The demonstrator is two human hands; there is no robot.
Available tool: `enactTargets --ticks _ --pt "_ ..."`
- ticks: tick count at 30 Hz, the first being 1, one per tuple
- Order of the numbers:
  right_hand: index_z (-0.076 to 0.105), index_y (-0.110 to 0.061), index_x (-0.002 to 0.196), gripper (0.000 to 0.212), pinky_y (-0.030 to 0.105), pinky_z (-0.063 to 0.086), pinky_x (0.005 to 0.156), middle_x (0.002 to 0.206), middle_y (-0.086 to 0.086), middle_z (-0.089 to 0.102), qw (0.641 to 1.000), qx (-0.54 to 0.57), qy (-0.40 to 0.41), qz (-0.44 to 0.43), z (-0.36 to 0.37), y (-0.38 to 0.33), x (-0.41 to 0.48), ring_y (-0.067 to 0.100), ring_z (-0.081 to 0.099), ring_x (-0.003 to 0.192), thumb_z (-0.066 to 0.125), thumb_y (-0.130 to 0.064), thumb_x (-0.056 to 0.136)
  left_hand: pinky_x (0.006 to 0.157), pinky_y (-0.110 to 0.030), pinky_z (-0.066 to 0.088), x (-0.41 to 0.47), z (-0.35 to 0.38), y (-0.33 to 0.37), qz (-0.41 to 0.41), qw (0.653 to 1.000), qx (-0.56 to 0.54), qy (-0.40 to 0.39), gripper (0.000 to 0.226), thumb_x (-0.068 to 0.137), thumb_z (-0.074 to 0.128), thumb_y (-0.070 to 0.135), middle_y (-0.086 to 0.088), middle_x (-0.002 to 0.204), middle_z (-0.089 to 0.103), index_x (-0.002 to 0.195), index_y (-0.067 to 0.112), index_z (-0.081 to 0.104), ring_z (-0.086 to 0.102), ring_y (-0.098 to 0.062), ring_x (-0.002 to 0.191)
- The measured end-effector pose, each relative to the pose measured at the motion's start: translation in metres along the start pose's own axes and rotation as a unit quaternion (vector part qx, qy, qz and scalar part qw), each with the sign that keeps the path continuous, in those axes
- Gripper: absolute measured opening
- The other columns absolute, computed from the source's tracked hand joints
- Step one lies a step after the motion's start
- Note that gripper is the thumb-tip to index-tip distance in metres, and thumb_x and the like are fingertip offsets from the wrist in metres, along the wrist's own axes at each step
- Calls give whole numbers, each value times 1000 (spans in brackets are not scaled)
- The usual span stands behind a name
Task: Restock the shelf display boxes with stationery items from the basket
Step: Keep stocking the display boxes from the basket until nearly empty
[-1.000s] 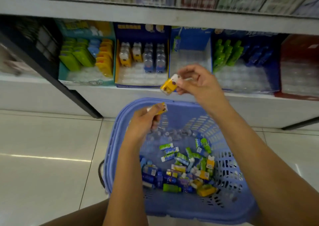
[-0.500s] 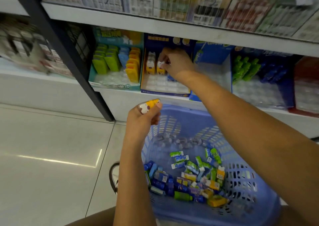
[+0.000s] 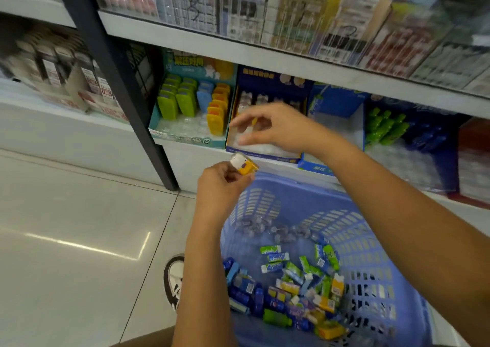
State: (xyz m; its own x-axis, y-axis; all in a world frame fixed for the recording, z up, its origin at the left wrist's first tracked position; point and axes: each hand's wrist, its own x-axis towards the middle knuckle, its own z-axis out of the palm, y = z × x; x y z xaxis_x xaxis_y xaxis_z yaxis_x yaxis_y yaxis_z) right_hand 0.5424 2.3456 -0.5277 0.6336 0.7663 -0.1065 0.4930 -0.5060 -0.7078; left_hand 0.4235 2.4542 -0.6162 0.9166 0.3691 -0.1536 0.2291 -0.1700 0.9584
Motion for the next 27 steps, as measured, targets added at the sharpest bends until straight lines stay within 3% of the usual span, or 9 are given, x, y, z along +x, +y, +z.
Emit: enactTargets --ticks 2,5,8,10,12,18,27 --pt "66 -31 106 26 11 47 71 98 -14 66 998 -14 -61 -2 7 -3 -11 -4 58 77 73 -33 80 51 -14 39 3 -1 3 23 999 26 11 17 79 75 25 1 62 62 73 14 66 51 -4 52" --pt "70 -22 100 20 11 48 70 90 -12 68 999 -47 1 -9 9 4 -8 -3 59 78 73 -26 80 52 -9 37 7 2 9 68 995 52 57 12 83 72 26 6 65 61 84 14 69 50 0 54" --pt "66 -17 98 19 11 47 69 82 -10 62 988 -29 150 24 5 16 7 2 59 74 73 -21 81 80 -11 44 12 7 11 84 991 76 74 37 90 62 22 0 109 65 127 14 58 59 -6 96" --pt "62 -16 100 19 19 48 71 76 -11 56 971 -47 226 63 3 25 23 3 54 69 70 -18 82 102 -21 34 15 14 9 87 984 155 28 50 93 59 23 -4 139 50 139 12 46 44 -16 128" --pt "61 -16 101 18 26 50 75 76 -9 55 966 -69 233 85 5 30 37 7 55 71 67 -16 83 109 -21 23 14 23 5 90 973 213 -12 56 93 58 22 -6 150 37 144 9 39 29 -18 140" --pt "59 -13 105 18 37 51 86 100 5 64 974 -123 174 83 24 40 53 22 61 92 62 -13 87 109 -17 19 12 30 -3 103 973 205 -5 59 94 57 20 -5 153 32 146 9 33 24 -16 142" --pt "59 -11 113 25 31 42 79 120 11 54 952 -265 124 94 15 25 62 28 54 109 58 -19 89 104 -9 19 11 25 -6 123 977 175 -12 54 95 56 18 -3 152 35 144 8 38 31 -15 140"
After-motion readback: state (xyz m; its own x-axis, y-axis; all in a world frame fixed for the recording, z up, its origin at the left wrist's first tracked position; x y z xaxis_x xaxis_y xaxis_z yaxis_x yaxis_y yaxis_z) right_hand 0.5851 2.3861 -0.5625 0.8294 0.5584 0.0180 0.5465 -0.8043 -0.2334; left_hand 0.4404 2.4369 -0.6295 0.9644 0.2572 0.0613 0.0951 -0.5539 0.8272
